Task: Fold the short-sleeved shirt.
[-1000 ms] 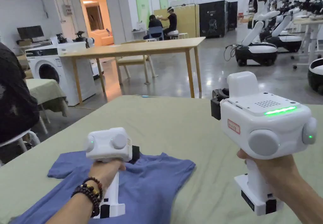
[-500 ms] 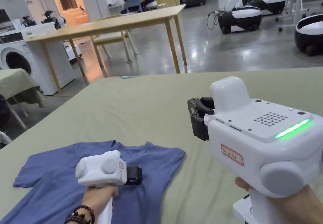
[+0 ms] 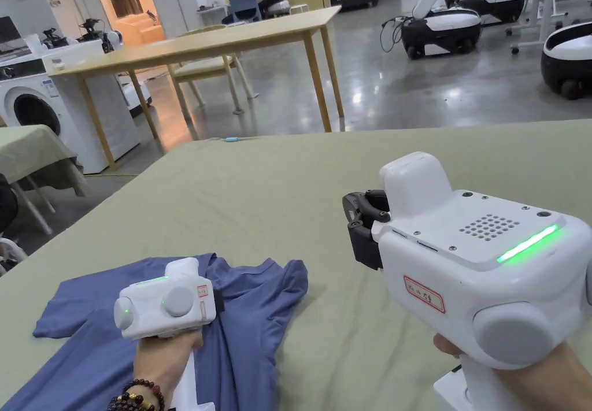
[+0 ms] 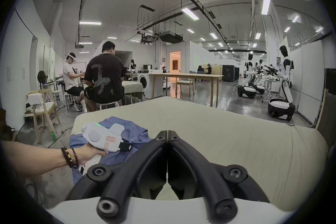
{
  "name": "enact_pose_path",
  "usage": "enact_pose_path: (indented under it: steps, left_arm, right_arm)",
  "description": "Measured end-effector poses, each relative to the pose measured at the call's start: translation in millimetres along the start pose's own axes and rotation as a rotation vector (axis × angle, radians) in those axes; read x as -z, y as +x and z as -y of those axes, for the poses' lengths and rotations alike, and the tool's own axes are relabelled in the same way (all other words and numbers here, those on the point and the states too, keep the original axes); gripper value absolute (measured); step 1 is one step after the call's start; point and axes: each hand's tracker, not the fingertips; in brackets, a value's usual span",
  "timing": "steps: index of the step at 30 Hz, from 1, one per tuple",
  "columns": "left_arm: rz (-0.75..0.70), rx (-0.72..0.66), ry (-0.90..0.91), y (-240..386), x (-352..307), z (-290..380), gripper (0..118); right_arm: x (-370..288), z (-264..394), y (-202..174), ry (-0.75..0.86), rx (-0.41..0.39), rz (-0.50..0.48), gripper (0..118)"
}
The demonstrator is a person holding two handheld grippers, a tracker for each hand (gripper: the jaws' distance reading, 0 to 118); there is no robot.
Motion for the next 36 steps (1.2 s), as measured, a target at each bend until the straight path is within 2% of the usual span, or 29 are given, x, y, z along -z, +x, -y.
enact_pose_path:
  steps: [4, 9, 12, 15, 19, 25, 27, 31, 36]
  left_arm:
    - [0.121, -0.107, 0.101, -12, -33, -15, 1]
    - [0.195, -0.060, 0.205, -8, -73, -40, 1]
    - [0.297, -0.038, 0.296, 19, -104, -61, 1]
    - [0.411, 0.046, 0.393, 72, -139, -79, 1]
    - [0.583, 0.178, 0.423, 177, -187, -86, 1]
    - [0.908, 0.269, 0.448, 315, -250, -64, 1]
    - [1.001, 0.328, 0.423, 357, -260, -50, 1]
    - [0.950, 0.457, 0.279, 438, -231, -15, 1]
    - [0.861, 0.609, 0.068, 506, -151, 69, 1]
  right_arm:
    - [-14, -1, 8, 0.007, 0.010, 0.014, 0]
    - [-40, -7, 17, 0.030, 0.057, 0.030, 0]
    - [-64, -14, 22, 0.063, 0.081, 0.047, 0]
    - [-96, -22, 27, 0.093, 0.072, 0.085, 0]
    - [-148, -35, 41, 0.163, 0.089, 0.152, 0]
    - [-229, -56, 64, 0.224, -0.016, 0.318, 0]
    - [-252, -61, 73, 0.252, -0.018, 0.362, 0]
    - [-288, -65, 93, 0.261, 0.015, 0.409, 0]
    - [-310, -52, 114, 0.224, 0.001, 0.486, 0]
